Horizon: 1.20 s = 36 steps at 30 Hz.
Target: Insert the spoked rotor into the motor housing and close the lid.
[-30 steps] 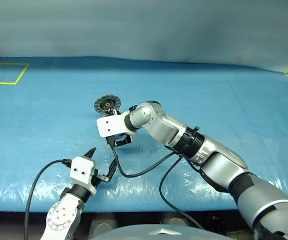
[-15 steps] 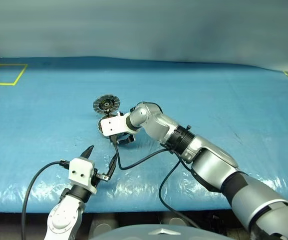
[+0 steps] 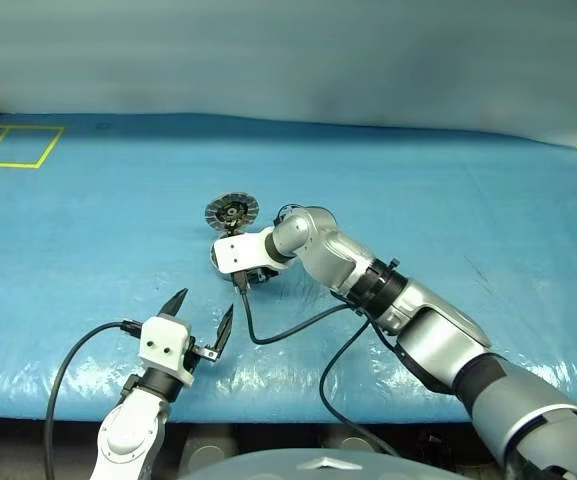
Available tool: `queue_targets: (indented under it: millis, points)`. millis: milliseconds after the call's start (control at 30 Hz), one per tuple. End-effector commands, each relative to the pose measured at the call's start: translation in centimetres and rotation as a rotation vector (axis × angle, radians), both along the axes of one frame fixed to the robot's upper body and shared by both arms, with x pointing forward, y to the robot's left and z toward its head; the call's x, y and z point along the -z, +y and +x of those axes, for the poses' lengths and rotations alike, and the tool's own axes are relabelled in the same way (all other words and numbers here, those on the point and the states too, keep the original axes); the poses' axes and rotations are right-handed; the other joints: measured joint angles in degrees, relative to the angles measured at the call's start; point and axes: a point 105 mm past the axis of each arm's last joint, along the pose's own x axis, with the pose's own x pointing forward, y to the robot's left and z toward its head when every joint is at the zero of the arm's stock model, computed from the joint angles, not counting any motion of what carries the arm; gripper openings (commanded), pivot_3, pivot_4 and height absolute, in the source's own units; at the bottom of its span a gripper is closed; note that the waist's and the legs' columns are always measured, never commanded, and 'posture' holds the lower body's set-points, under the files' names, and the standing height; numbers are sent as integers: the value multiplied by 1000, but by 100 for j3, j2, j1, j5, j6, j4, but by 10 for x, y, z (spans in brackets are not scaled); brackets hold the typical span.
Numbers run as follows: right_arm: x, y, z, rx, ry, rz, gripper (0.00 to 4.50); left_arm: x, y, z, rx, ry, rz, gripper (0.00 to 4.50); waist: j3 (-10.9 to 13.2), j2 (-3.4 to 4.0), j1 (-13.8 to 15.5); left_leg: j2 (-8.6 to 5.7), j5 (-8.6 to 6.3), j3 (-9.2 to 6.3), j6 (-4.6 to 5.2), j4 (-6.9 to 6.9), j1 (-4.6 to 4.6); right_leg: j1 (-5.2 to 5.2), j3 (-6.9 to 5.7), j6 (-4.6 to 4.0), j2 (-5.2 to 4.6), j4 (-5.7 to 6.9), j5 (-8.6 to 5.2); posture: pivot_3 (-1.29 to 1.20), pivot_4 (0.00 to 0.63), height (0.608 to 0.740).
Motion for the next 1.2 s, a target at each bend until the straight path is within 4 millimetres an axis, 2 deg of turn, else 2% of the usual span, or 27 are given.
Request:
queue_targets:
  millis: [33, 133, 233, 367, 567, 733, 800, 933, 1033, 1100, 1200]
  points:
    - [28, -34, -22, 83, 131, -92, 2063, -4, 2, 1, 9, -24, -2, 4500, -4, 4, 33, -1, 0, -2, 0, 1, -1, 0, 0, 0, 0, -1, 0, 0, 150, 740]
    - [33, -50, -38, 130, 139, -96, 2063, -3, 3, 3, 21, -20, -3, 4500, -13, 7, 50, -2, 0, -3, -1, 3, 7, 1, -1, 4, -2, -6, -3, 0, 150, 740]
    - [35, -55, -49, 149, 149, -89, 2063, -2, 4, 4, 27, -18, -3, 4500, -24, 0, 39, -2, -1, -1, -1, 9, 17, -7, -1, 4, -2, -7, -4, 0, 150, 740]
    - [32, -47, -59, 175, 135, -22, 2063, -2, 4, 7, 50, -15, 3, 4500, -52, -25, 32, -1, -1, -2, -2, 14, 20, -3, -1, 4, -3, -7, -4, 0, 150, 740]
    - [16, -30, -63, 224, 134, 69, 2063, -4, 5, 11, 63, -19, 8, 4500, -57, -35, -32, 0, -1, -1, -2, 10, 17, -6, -1, 5, -2, -7, -3, 0, 150, 740]
    - [4, -20, -71, 205, 126, 115, 3785, -4, 5, 12, 71, -16, 7, 4500, -53, -33, -48, 0, -1, -1, -2, -1, -2, -3, -1, 5, -1, -6, -2, 0, 150, 740]
    - [-11, -16, -70, 210, 105, 165, 4433, -4, 4, 12, 76, -15, 5, 4500, -46, -31, -51, 0, -1, -1, -2, -3, -2, -4, -2, 5, -1, -6, -2, 0, 150, 740]
    - [-54, -14, -68, 217, 64, 283, 4433, -4, 3, 12, 96, -10, 8, 4500, -20, -24, -64, 1, -1, -1, -2, -2, -7, -12, -1, 4, -1, -3, -3, 0, 150, 740]
    - [-82, -22, -74, 237, 82, 375, 4433, -6, 3, 14, 108, -12, 9, 4500, -18, -24, -49, 1, 0, -2, -3, -2, -9, -17, -2, 4, -1, -1, -3, 0, 150, 740]
    - [-91, -35, -74, 279, 90, 417, 4433, -8, 3, 14, 116, -14, 11, 4500, -18, -29, -14, 0, 0, -3, -3, -3, -11, -23, -5, 4, -2, -9, -3, 0, 150, 740]
    - [-85, -58, -75, 351, 142, 459, 4433, -10, 3, 15, 126, -17, 14, 4500, -18, -33, 0, -1, -2, -6, -2, -6, -12, -23, -8, 3, -4, -23, -4, 0, 150, 740]
